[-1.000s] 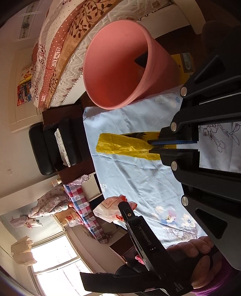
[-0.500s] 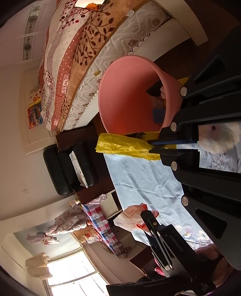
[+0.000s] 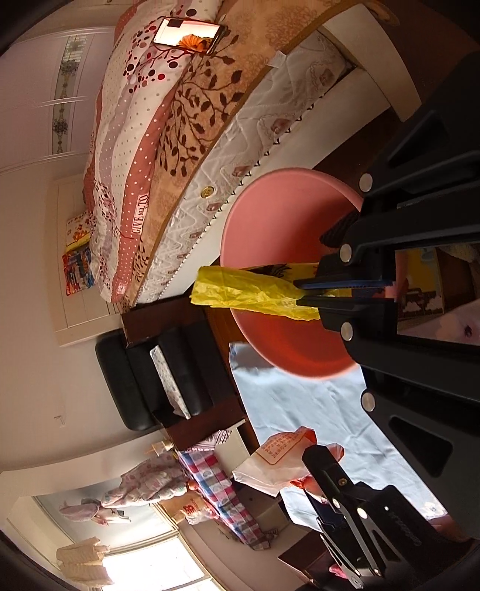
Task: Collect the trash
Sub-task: 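Carry the orange-white bag and yellow bag over the pink bucket, then open both tools to drop both plastic bags into the bucket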
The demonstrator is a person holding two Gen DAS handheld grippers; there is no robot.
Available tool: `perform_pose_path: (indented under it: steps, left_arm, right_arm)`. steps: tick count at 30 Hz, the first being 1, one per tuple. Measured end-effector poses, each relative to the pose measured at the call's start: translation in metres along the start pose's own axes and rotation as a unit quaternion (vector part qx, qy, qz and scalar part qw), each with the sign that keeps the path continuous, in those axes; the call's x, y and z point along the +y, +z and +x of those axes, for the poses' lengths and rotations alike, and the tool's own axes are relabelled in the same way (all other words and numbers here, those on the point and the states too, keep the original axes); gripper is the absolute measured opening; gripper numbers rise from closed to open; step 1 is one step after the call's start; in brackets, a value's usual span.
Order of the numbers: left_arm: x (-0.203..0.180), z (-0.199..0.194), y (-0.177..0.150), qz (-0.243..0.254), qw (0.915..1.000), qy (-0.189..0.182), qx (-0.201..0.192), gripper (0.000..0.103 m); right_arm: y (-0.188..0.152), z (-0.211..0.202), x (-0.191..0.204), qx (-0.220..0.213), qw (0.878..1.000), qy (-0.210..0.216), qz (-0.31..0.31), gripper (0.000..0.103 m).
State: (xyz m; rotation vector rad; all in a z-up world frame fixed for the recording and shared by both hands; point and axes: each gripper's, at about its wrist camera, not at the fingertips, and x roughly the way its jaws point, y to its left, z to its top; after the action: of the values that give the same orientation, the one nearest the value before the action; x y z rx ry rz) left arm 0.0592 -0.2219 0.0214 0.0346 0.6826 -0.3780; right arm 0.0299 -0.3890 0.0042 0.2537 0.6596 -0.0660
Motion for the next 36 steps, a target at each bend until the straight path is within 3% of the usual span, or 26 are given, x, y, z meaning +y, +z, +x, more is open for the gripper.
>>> perform_pose_path:
  steps: [9,31,36]
  left_arm:
    - [-0.025,0.035,0.010,0.003,0.9993,-0.029,0.026,0.039]
    - [-0.035,0.090,0.005,0.005,0.9968,-0.037,0.071,0.040]
    - [-0.036,0.091,0.005,0.005,0.9967,-0.046,0.067,0.055]
  right_arm:
    - [0.005,0.022,-0.013,0.016,1.000,-0.022,0.001,0.004]
    - [0.002,0.058,-0.031,0.047,0.998,-0.039,0.009,0.004]
    - [0.001,0.064,-0.033,0.056,0.997,-0.041,0.016,0.005]
